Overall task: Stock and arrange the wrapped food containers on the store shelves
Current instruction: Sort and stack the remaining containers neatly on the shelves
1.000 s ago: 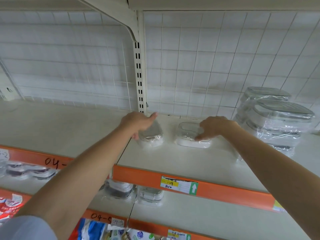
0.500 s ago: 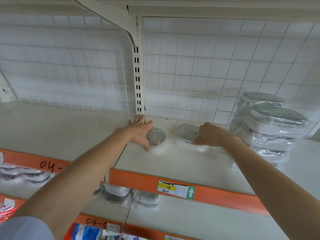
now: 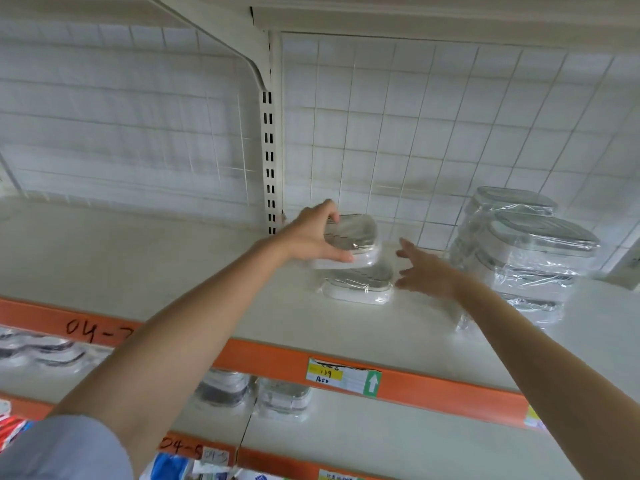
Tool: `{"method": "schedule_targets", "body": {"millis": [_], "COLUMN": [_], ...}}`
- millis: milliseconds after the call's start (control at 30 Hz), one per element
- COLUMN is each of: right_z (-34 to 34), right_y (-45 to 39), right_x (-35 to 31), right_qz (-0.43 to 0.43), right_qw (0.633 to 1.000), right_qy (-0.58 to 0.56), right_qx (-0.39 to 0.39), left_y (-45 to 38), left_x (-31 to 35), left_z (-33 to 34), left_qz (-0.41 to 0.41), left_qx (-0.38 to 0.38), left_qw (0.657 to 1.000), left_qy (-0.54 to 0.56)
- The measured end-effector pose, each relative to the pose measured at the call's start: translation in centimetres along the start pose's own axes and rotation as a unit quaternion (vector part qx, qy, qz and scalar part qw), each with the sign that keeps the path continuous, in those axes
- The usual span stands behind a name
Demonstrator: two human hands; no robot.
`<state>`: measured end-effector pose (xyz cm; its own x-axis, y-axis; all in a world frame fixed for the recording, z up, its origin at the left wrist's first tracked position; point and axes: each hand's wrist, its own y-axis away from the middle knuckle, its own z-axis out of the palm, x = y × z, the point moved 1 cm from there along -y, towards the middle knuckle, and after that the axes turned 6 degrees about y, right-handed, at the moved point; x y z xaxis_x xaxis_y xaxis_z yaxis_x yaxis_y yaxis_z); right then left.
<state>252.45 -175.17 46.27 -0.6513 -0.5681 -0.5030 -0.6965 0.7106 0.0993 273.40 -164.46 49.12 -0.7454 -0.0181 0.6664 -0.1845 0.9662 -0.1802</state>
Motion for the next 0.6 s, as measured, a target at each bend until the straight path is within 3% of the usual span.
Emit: {"method": "schedule_targets", "body": {"millis": [100, 200, 433, 600], "right_z": [-0.9, -0.9, -0.1, 0.8], "right_y": [0.1, 0.5, 0.5, -0.5], "right_x": [-0.3, -0.4, -0.8, -1.3], "right_qz": [-0.016, -0.046, -0.081, -0.077], "right_qw": [0.998, 0.998, 0.993, 0.992], "right_qy": [-0.016, 0.045, 0.067, 0.095], "right_qx": [0.052, 0.028, 0.058, 0.042], "left_y": [-1.1, -1.5, -0.1, 0.7], "left_x": [1.1, 0.6, -2.3, -3.0], "left_z": [3.0, 3.7, 2.8, 4.3], "left_qz": [0.027, 0.019, -0.092, -0.104], "left_qx": [-0.035, -0.059, -0.08, 0.012], "left_qw": [0.999, 0.997, 0.993, 0.992], "left_qy": [-0.03, -0.037, -0.004, 0.074]}}
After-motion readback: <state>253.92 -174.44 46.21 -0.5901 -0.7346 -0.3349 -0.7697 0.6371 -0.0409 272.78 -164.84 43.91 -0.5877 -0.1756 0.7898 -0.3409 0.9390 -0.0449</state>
